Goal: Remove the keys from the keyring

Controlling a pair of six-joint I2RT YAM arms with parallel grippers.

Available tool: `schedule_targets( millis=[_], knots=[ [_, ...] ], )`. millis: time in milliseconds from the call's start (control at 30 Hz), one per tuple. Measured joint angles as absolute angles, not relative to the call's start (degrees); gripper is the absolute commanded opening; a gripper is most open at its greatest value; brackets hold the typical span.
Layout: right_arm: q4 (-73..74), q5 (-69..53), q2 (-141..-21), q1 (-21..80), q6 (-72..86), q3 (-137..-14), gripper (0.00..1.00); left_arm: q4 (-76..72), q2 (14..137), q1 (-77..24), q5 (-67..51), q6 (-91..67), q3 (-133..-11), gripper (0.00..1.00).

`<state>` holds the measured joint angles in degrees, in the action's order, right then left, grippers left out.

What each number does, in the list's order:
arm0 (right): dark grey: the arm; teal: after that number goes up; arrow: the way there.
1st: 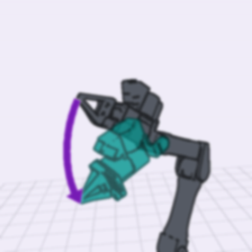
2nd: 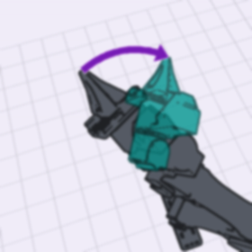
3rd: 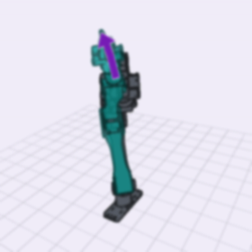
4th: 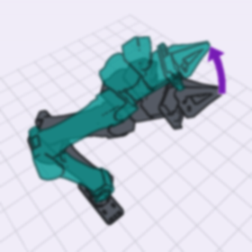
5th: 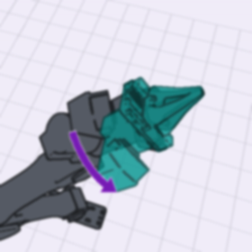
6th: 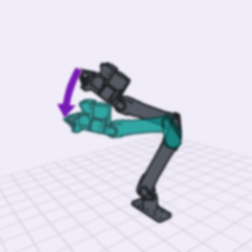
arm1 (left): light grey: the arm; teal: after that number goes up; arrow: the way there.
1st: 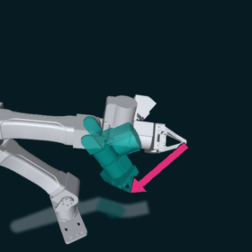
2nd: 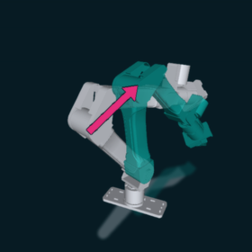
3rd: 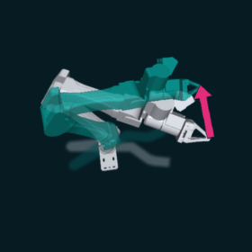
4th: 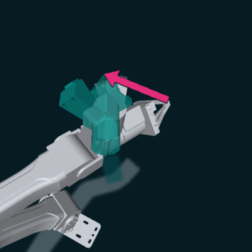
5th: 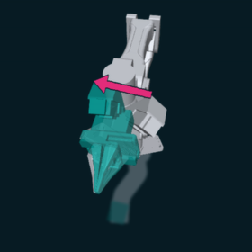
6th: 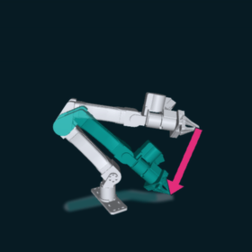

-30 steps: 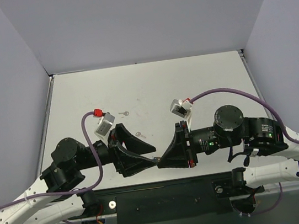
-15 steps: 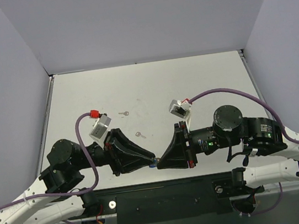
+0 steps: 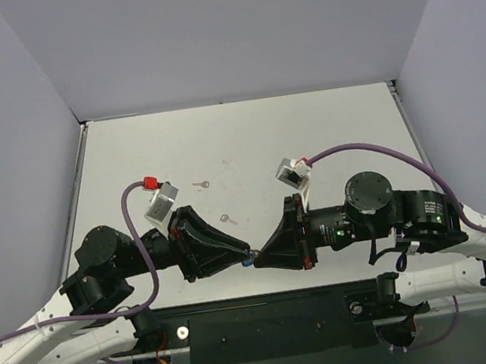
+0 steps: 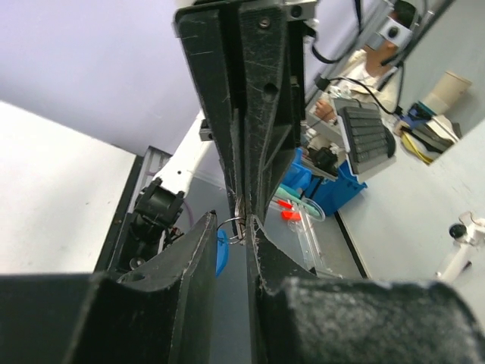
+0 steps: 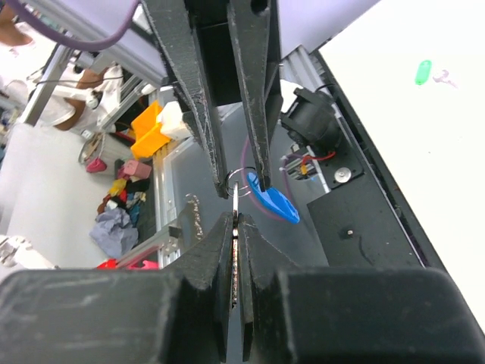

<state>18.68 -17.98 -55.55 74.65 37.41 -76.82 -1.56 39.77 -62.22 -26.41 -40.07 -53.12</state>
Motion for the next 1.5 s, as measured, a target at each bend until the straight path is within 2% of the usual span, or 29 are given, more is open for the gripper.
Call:
schedule_targets(
  millis=[267,667,700,733,767,800,833,867,1167,1367,1500],
  knots=[
    [22.76,-9.91,-56.29,74.67,37.41,-78.59,0.00,8.12,41.80,-62.22,-17.30,-39.75,-56.95,0.00],
    [24.77,-6.15,-56.27,74.67,37.89,-78.59,0.00,9.72,42.54,-62.22,-15.03,-39.57,-57.14,0.00],
    [24.80,-6.13,-56.27,74.67,37.89,-78.59,0.00,9.74,42.54,-62.22,-14.94,-39.57,-57.14,0.19],
    [24.80,-6.11,-56.27,74.67,37.89,-78.59,0.00,9.76,42.54,-62.22,-14.90,-39.57,-57.14,0.32],
    [24.80,-6.07,-56.27,74.67,37.89,-78.59,0.00,9.80,42.54,-62.22,-14.79,-39.57,-57.14,0.54],
    [24.82,-6.00,-56.27,74.67,37.91,-78.59,0.00,9.85,42.54,-62.22,-14.74,-39.53,-57.17,0.62],
    [24.77,-5.98,-56.27,74.67,37.93,-78.59,0.00,10.00,42.52,-62.22,-14.74,-39.16,-57.19,0.75],
    [24.77,-5.98,-56.23,74.67,37.95,-78.59,0.00,10.57,42.41,-62.22,-14.59,-39.09,-57.25,0.77],
    [24.77,-9.91,-55.51,74.67,37.36,-78.59,0.00,8.78,36.73,-62.22,-15.88,-39.86,-56.88,0.80],
    [24.12,-16.93,-55.44,74.67,36.62,-78.59,0.00,2.44,35.35,-62.22,-22.28,-39.86,-55.51,0.73],
    [22.48,-22.61,-55.02,74.67,35.92,-78.56,0.00,-0.14,37.39,-62.22,-26.72,-39.75,-55.44,0.72]
  ],
)
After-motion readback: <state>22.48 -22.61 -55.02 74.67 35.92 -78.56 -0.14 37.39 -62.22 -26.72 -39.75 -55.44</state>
